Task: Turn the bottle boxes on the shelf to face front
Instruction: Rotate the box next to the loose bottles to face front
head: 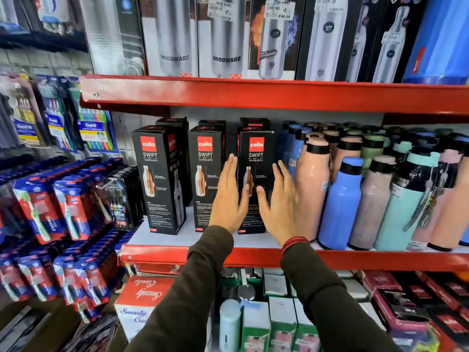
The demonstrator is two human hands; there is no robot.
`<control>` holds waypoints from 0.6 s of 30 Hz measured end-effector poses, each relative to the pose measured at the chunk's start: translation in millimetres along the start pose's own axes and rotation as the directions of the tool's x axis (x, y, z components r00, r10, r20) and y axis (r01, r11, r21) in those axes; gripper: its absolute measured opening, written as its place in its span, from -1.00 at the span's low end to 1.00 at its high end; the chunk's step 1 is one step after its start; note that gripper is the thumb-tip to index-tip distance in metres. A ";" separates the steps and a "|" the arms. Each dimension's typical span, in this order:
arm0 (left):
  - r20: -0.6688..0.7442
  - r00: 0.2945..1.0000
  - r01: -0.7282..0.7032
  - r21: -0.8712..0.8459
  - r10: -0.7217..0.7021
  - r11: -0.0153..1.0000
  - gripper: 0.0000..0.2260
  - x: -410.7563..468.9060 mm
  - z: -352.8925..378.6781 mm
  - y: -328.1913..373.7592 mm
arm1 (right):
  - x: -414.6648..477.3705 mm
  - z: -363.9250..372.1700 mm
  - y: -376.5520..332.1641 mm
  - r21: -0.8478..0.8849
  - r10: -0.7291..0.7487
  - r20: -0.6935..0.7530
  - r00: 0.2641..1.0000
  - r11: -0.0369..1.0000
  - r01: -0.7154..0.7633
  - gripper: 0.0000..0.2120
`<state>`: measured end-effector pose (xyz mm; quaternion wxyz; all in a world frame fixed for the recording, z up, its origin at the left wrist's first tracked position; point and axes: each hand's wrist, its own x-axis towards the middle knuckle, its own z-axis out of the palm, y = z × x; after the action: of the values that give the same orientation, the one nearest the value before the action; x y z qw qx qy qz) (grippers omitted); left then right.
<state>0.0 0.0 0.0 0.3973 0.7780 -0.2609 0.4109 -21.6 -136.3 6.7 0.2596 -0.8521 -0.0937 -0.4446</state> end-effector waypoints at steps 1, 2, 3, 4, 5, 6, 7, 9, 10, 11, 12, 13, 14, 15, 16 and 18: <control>0.009 0.999 0.047 -0.020 -0.047 0.999 -0.43 -1.1 4.1 -2.0 | 0.1 5.8 4.2 0.025 0.048 0.029 0.998 0.998 -0.049 -0.42; 0.024 0.994 0.103 -0.029 -0.102 0.994 -0.42 -1.3 7.4 -5.0 | 1.1 10.5 7.4 0.043 0.096 0.065 0.993 0.994 -0.099 -0.42; 0.050 0.984 0.170 -0.035 -0.169 0.985 -0.41 -3.3 11.4 -7.1 | 0.7 17.1 12.6 0.054 0.145 0.110 0.983 0.987 -0.151 -0.43; 0.085 0.966 0.251 -0.059 -0.246 0.966 -0.40 -5.4 16.1 -6.8 | 0.6 23.8 17.3 0.073 0.204 0.166 0.965 0.973 -0.219 -0.44; 0.113 0.945 0.316 -0.073 -0.307 0.946 -0.40 -6.1 20.7 -7.7 | 1.7 29.9 22.0 0.090 0.246 0.209 0.946 0.959 -0.269 -0.47; 0.135 0.925 0.368 -0.074 -0.356 0.927 -0.41 -6.3 24.7 -9.3 | 2.9 34.7 26.3 0.115 0.278 0.247 0.928 0.943 -0.313 -0.50; 0.158 0.904 0.411 -0.058 -0.398 0.910 -0.43 -5.3 28.1 -12.0 | 4.7 38.3 31.0 0.148 0.303 0.276 0.912 0.924 -0.352 -0.55; 0.204 0.870 0.461 -0.017 -0.449 0.887 -0.47 -3.8 33.7 -19.5 | 7.7 42.8 38.6 0.251 0.345 0.322 0.881 0.867 -0.431 -0.63; 0.219 0.856 0.482 -0.012 -0.468 0.876 -0.49 -4.5 35.9 -22.7 | 7.8 43.9 42.0 0.294 0.370 0.340 0.865 0.832 -0.471 -0.64; 0.228 0.843 0.504 -0.021 -0.487 0.864 -0.50 -5.0 37.4 -25.0 | 8.0 45.1 45.1 0.321 0.388 0.345 0.854 0.807 -0.496 -0.66; 0.225 0.837 0.519 -0.038 -0.499 0.854 -0.51 -5.6 38.8 -26.7 | 7.6 46.5 46.9 0.337 0.399 0.341 0.851 0.793 -0.507 -0.67; 0.211 0.836 0.527 -0.052 -0.507 0.848 -0.52 -6.1 39.9 -28.8 | 7.3 48.0 48.9 0.349 0.401 0.327 0.856 0.790 -0.504 -0.69; 0.190 0.837 0.531 -0.062 -0.512 0.845 -0.53 -6.6 41.1 -30.8 | 7.0 49.6 50.5 0.359 0.402 0.308 0.862 0.790 -0.497 -0.69; 0.171 0.838 0.534 -0.072 -0.517 0.842 -0.54 -7.5 42.0 -32.1 | 6.5 50.9 51.3 0.371 0.401 0.292 0.868 0.789 -0.490 -0.70; 0.157 0.839 0.537 -0.082 -0.521 0.839 -0.54 -8.4 43.5 -33.2 | 5.8 51.7 51.0 0.382 0.401 0.279 0.872 0.787 -0.484 -0.70; 0.136 0.837 0.545 -0.108 -0.530 0.832 -0.56 -10.5 46.0 -34.8 | 3.2 54.2 51.2 0.404 0.404 0.261 0.877 0.779 -0.479 -0.70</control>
<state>39.8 -18.4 -38.9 0.5377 0.8091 -0.0797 0.2235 38.7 -151.5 -34.6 0.5412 -0.7974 -0.0132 -0.2666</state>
